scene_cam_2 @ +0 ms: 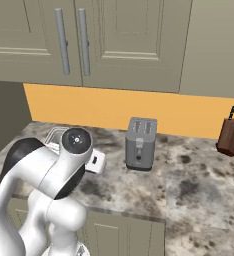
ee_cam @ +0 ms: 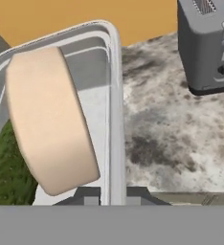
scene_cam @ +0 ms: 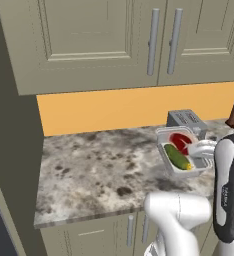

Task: Place the tupperware on the second highest shelf of the fridge. Make space for the tupperware among the existing items by rearranging them on the shelves if needed. Close the fridge door when finished.

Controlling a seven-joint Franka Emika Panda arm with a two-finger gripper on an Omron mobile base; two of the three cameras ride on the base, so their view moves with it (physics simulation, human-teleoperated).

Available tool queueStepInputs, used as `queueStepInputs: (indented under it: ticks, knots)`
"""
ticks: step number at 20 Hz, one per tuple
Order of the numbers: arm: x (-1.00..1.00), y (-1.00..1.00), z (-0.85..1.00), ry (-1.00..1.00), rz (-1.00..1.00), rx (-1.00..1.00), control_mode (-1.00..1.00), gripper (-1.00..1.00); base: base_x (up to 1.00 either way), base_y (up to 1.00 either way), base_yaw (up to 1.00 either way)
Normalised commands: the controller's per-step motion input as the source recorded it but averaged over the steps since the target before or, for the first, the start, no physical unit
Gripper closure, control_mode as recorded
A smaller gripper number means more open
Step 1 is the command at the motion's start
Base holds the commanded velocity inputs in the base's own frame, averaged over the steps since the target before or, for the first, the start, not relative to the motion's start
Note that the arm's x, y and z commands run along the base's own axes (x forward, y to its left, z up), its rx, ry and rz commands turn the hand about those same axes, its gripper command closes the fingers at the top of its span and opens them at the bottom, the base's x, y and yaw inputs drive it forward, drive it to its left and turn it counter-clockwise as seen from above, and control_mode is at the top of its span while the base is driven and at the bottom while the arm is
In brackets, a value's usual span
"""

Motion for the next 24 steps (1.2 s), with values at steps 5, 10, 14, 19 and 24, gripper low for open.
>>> queueStepInputs:
  ticks: [5, 10, 14, 19, 24]
  knots:
    - [-0.53, -0.09, 0.52, -0.06, 0.00, 0.18, -1.00, 1.00, 0.00, 0.00, 0.00]
    - [-0.02, 0.00, 0.28, 0.00, 0.00, 0.00, -1.00, 1.00, 0.00, 0.00, 0.00]
    - [-0.05, 0.00, 0.38, -0.01, -0.01, -0.01, -1.00, 1.00, 0.00, 0.00, 0.00]
    - [0.00, 0.00, 0.01, 0.00, 0.00, 0.00, 1.00, 1.00, -0.31, 0.02, 0.00]
    - [0.00, 0.00, 0.00, 0.00, 0.00, 0.00, 1.00, 1.00, -0.90, 0.23, 0.23]
